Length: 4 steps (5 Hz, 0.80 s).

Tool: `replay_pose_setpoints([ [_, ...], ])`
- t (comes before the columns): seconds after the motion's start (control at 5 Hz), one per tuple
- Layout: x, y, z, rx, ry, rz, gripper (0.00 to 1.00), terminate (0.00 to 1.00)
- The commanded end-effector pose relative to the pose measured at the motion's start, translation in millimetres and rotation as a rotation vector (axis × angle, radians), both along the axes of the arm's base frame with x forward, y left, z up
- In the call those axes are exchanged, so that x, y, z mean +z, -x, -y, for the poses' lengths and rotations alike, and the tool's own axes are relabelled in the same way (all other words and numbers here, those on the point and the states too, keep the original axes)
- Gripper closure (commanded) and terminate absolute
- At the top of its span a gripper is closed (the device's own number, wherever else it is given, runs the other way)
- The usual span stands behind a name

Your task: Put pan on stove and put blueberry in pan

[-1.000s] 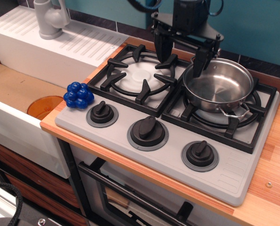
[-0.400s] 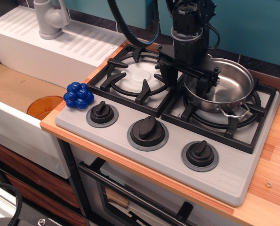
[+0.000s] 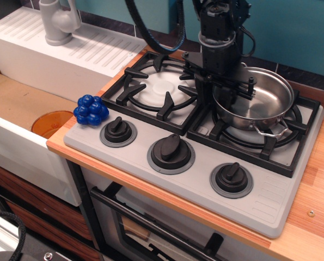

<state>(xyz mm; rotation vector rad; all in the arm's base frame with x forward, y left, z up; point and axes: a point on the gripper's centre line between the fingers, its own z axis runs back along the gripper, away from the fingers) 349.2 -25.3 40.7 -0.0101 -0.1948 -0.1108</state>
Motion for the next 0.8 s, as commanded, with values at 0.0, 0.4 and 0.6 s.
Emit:
replay_pose_setpoints([
  [0.0, 25, -4, 1, 0.002, -0.017, 0.011, 1.00, 0.00],
  [0.4, 78, 18, -1, 0.024, -0.087, -0.068, 1.00, 0.00],
  [0.6, 98, 20, -7, 0.018, -0.106, -0.088, 1.00, 0.00],
])
